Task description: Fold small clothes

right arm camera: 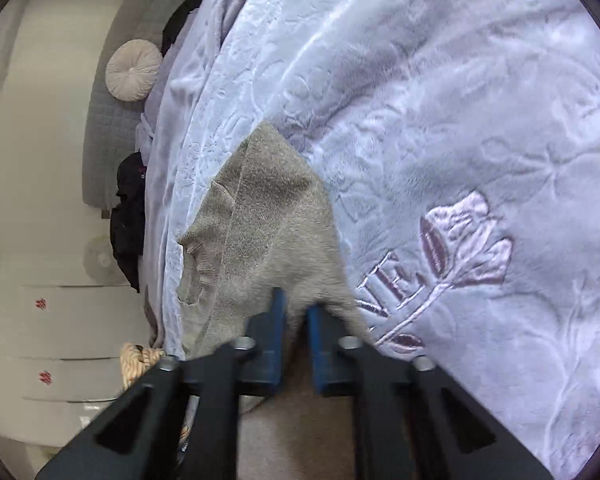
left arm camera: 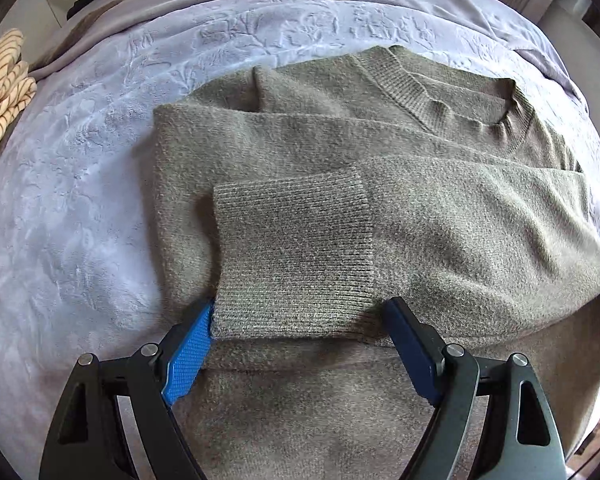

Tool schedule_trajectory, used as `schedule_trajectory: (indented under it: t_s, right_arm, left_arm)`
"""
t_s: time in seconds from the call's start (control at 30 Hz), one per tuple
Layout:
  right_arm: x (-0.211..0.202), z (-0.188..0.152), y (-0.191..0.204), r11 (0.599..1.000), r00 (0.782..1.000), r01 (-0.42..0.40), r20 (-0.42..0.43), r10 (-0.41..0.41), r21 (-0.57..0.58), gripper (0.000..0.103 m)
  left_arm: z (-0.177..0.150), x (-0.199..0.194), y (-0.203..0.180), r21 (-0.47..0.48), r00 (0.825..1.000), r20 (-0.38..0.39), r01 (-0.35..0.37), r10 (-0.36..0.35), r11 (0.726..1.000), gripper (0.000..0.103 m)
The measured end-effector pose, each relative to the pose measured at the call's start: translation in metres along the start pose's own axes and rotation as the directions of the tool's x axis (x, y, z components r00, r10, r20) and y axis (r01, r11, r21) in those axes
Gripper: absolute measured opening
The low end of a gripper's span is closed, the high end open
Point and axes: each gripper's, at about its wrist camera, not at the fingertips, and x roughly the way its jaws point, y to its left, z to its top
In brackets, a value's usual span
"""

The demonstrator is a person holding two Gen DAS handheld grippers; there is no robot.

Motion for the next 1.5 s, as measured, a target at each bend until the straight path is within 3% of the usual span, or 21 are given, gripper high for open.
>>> schedule_trajectory:
  t_s: [0.07,0.17,0.27,0.37,0.53,0.63,0.7,0.8,1.03,1.1,1.2,1.3,1.5]
  right_arm:
    - [-0.004,0.003,0.0,0.999,1.0,-0.001,0.016,0.002,-0.033,0.009]
    - [0.003,0.006,-0.02,0.997,0.997,0.073,0.004,-0.073,-0.037,0.009]
    - [0.011,0.005,-0.037,0.998,0.998,0.064,-0.011,-0.063,0.006,0.007]
    - [0.008,0.003,-0.035,0.998,0.998,0.061,-0.021,-0.061,0.009,0.01]
    - [0.002,0.003,-0.013,0.987,0.988,0.137,-0.058,-0.142,-0.083,0.014]
    - [-0.003,-0.003,-0.002,0.974,0.978,0.186,-0.071,-0.196,-0.133,0.024]
    - [-0.01,-0.007,0.001,0.966,0.973,0.207,-0.076,-0.22,-0.156,0.043]
    - [-0.02,-0.018,0.007,0.954,0.965,0.227,-0.088,-0.248,-0.195,0.052]
    - [-0.03,-0.055,0.03,0.903,0.937,0.269,-0.127,-0.326,-0.334,0.056]
    - [-0.031,-0.068,0.04,0.88,0.927,0.274,-0.135,-0.349,-0.388,0.057]
    - [-0.03,-0.085,0.051,0.844,0.913,0.282,-0.143,-0.383,-0.457,0.067]
    - [-0.027,-0.099,0.063,0.808,0.903,0.278,-0.147,-0.405,-0.519,0.067]
    - [-0.016,-0.088,0.071,0.777,0.898,0.27,-0.143,-0.417,-0.569,0.067]
  left_arm:
    - [-0.002,0.001,-0.006,0.012,1.0,0.002,-0.005,0.005,1.0,0.085]
    - [-0.004,0.005,-0.014,0.023,1.0,0.003,-0.015,0.015,1.0,0.085]
    - [-0.007,0.008,-0.017,0.022,1.0,0.006,-0.021,0.021,1.0,0.085]
    - [-0.005,0.007,-0.015,0.018,1.0,-0.003,-0.017,0.017,1.0,0.085]
    - [-0.009,-0.006,-0.003,0.022,0.999,-0.016,-0.033,0.033,0.999,0.085]
    - [-0.014,-0.018,0.003,0.028,0.999,-0.016,-0.032,0.033,0.999,0.085]
    - [-0.017,-0.025,0.004,0.031,0.999,-0.015,-0.03,0.031,0.999,0.085]
    - [-0.025,-0.036,0.0,0.038,0.999,-0.018,-0.029,0.03,0.999,0.085]
    - [-0.05,-0.056,-0.005,0.064,0.999,-0.036,-0.022,0.024,0.998,0.085]
    - [-0.057,-0.062,-0.006,0.072,0.999,-0.045,-0.011,0.014,0.997,0.085]
    - [-0.068,-0.067,-0.01,0.087,0.998,-0.06,-0.003,0.009,0.996,0.085]
    - [-0.074,-0.068,-0.015,0.098,0.997,-0.072,0.008,-0.001,0.995,0.085]
    - [-0.05,-0.062,0.011,0.004,0.997,-0.046,0.057,-0.057,0.998,0.085]
